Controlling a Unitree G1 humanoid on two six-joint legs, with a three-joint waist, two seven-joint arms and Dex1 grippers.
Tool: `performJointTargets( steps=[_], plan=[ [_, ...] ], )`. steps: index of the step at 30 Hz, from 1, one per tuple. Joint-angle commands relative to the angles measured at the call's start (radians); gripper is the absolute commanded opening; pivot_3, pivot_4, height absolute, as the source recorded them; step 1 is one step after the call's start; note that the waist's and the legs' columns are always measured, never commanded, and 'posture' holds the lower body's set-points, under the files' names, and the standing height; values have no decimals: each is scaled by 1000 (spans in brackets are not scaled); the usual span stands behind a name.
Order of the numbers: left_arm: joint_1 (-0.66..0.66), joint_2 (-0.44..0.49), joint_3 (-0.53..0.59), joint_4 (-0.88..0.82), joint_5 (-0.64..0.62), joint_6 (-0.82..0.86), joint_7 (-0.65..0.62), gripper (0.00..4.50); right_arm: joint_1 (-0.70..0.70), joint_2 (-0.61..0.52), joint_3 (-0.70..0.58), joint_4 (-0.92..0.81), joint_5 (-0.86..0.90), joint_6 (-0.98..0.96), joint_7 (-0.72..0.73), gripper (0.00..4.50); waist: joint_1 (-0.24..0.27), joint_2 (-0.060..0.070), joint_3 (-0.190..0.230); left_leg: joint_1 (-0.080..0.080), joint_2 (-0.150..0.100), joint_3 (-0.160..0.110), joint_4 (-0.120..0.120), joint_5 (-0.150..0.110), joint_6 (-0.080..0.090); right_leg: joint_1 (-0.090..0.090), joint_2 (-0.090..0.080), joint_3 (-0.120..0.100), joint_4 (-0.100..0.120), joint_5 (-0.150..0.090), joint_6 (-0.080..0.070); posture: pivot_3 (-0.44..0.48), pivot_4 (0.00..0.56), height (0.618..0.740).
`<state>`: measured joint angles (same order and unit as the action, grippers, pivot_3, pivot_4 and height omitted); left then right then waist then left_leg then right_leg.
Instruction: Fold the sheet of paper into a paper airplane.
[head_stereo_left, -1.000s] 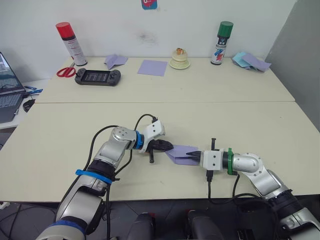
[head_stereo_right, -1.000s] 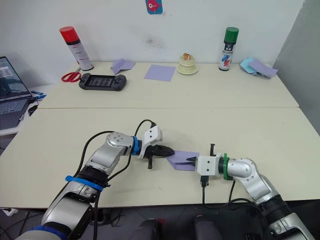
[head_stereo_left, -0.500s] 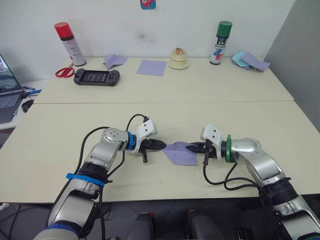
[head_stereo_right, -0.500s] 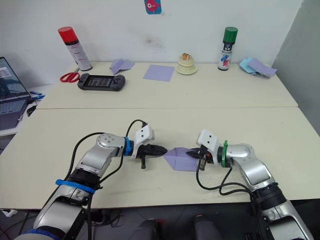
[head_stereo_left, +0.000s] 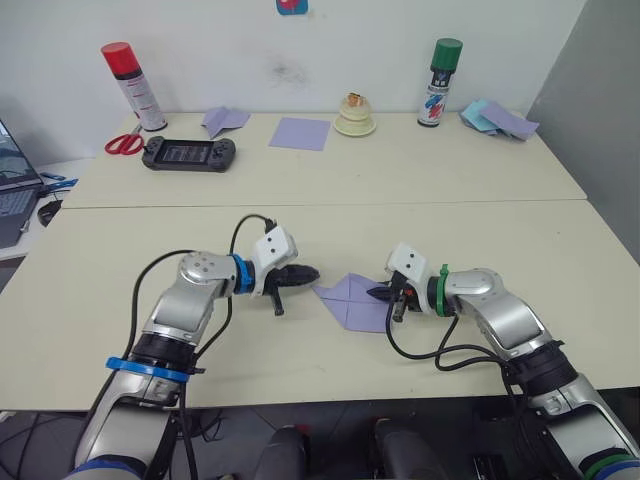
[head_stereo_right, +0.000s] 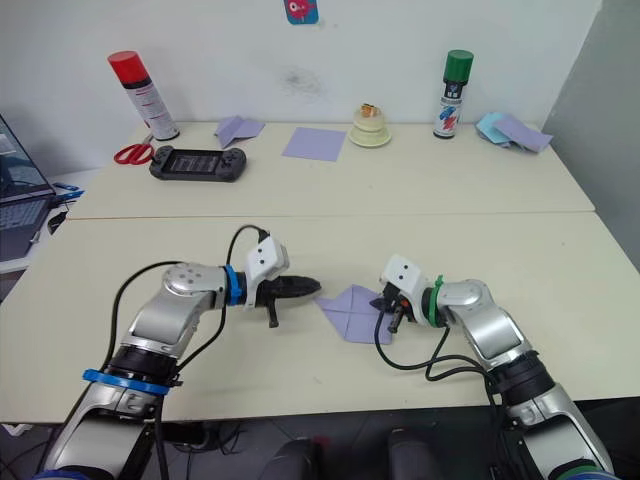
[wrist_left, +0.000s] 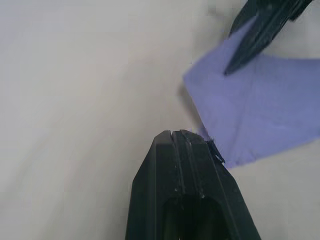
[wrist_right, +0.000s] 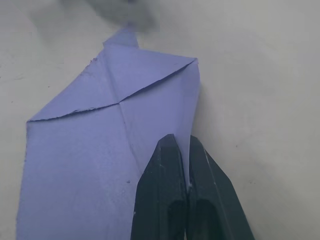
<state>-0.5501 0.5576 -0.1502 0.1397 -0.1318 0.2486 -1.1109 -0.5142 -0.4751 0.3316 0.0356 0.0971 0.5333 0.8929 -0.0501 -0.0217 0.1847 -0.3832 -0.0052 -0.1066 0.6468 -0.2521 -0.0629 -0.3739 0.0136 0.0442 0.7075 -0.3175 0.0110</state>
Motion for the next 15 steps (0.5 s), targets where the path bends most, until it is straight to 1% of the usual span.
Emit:
performJointTargets(
  steps=[1,3,7,9,15],
  plan=[
    [8,6,10,-146,-47,13,-8,0,-3,1,16,27,-24,-17,0,19,-2,0,0,0,0,0,-1,0,0,0,0,0,0,0,0,0,150,740],
    [19,3,-12,-170,-44,23,-5,0,-7,1,16,36,-25,-27,1,19,-4,0,0,0,0,0,-2,0,0,0,0,0,-1,0,0,0,150,740],
    [25,-52,-44,-79,10,-31,64,0,-15,6,16,48,-24,-40,0,19,-5,0,0,1,0,0,-2,0,0,0,0,0,-2,0,0,0,150,740],
    [31,-76,-61,-40,18,-38,75,0,-17,7,16,52,-26,-47,1,19,-5,0,0,1,0,0,-1,0,0,1,0,0,-2,0,0,0,150,740],
    [53,-95,-105,52,48,-68,76,0,-17,7,14,53,-30,-57,3,19,-6,0,0,0,0,0,-2,0,1,0,0,0,-2,0,0,0,150,740]
  ],
)
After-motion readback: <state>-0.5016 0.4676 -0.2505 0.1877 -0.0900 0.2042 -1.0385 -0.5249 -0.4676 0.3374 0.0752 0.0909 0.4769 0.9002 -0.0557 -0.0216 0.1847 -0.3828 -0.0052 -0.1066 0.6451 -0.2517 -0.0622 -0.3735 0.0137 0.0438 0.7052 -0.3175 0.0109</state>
